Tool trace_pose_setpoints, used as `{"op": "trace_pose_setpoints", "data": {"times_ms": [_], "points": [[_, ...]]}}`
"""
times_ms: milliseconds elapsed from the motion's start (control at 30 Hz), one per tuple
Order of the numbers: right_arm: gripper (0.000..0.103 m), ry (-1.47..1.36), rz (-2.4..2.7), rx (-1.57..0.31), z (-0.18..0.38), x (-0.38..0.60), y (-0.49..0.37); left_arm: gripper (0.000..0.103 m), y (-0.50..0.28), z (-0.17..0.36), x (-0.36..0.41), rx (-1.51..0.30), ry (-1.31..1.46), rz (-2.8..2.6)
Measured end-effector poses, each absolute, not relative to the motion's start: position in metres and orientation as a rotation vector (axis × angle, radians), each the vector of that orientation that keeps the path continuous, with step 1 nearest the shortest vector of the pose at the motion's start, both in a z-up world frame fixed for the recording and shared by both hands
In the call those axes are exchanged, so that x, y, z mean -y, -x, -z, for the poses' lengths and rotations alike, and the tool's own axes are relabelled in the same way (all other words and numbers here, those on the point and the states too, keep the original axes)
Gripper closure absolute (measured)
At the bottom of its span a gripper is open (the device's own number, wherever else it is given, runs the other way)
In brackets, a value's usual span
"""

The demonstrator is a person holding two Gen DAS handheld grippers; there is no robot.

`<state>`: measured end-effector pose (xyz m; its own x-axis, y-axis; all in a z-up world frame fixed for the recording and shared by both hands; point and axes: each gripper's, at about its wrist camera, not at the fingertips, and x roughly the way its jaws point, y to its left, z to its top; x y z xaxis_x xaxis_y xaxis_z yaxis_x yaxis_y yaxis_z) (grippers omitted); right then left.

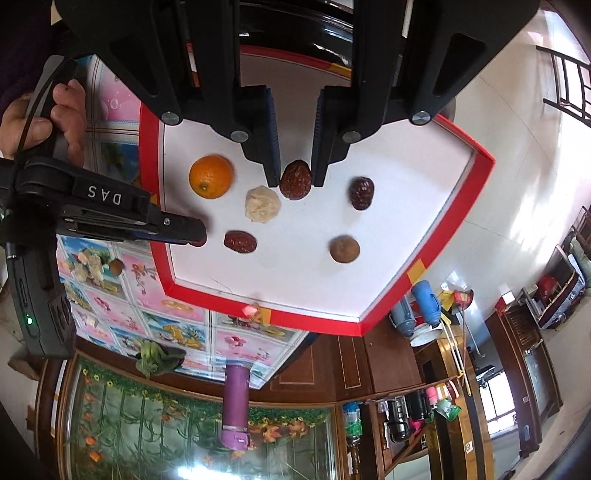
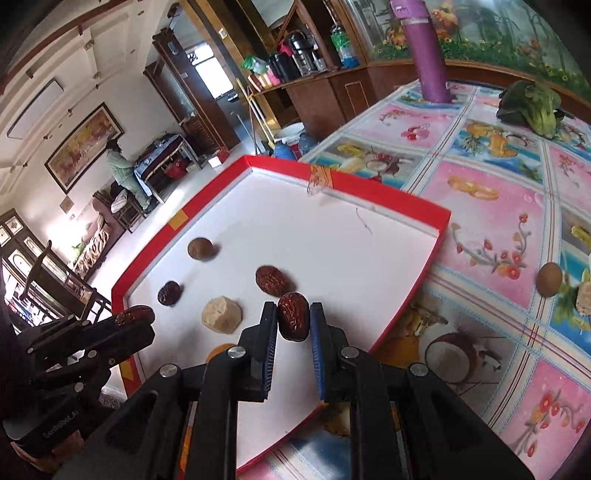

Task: Organize fruits
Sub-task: 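Carry both dates over the tray and open both grippers to release them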

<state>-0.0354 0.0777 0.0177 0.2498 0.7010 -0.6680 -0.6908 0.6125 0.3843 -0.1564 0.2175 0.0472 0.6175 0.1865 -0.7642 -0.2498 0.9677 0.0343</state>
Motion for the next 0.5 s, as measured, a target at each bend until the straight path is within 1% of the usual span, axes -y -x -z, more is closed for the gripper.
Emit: {"op": "trace_pose_setpoints", "data": {"times_ms": [500], "points": [[0.087,0.093,-0.937,-0.842,-0.017,-0.086,0.045,0.084,0.143,-0.025,-0.224,-0.97,0.101,-0.324]]}}
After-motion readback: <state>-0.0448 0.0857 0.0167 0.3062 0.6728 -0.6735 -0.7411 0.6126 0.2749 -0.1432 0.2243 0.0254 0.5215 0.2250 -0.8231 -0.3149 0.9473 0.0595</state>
